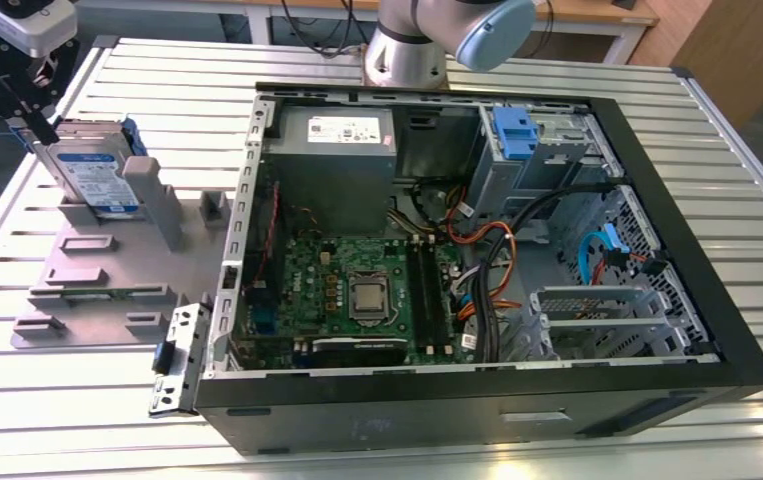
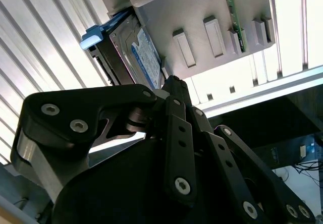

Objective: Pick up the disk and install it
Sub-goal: 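Pick up the disk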

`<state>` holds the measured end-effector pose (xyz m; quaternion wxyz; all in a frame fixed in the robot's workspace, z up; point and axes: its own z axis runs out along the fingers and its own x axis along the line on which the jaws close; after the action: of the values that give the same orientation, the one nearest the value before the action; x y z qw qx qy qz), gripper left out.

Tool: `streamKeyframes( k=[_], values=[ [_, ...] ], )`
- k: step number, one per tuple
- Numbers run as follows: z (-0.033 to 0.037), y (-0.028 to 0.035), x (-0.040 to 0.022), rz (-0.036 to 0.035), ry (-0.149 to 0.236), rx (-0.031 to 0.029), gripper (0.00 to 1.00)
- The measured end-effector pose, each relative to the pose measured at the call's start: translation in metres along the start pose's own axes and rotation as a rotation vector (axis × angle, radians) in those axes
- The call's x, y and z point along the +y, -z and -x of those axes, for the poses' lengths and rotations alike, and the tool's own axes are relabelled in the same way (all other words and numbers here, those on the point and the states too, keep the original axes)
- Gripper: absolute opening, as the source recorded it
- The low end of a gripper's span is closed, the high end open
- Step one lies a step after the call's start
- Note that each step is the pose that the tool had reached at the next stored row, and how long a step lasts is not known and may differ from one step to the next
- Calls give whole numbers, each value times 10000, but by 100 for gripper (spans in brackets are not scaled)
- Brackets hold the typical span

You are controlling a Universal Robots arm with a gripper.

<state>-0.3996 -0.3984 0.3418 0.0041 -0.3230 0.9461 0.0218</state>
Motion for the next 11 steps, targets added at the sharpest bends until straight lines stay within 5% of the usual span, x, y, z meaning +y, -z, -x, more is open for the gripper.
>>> streamKeyframes(
  k=[11],
  values=[
    [0, 0, 0, 2, 84, 3, 11]
  ],
)
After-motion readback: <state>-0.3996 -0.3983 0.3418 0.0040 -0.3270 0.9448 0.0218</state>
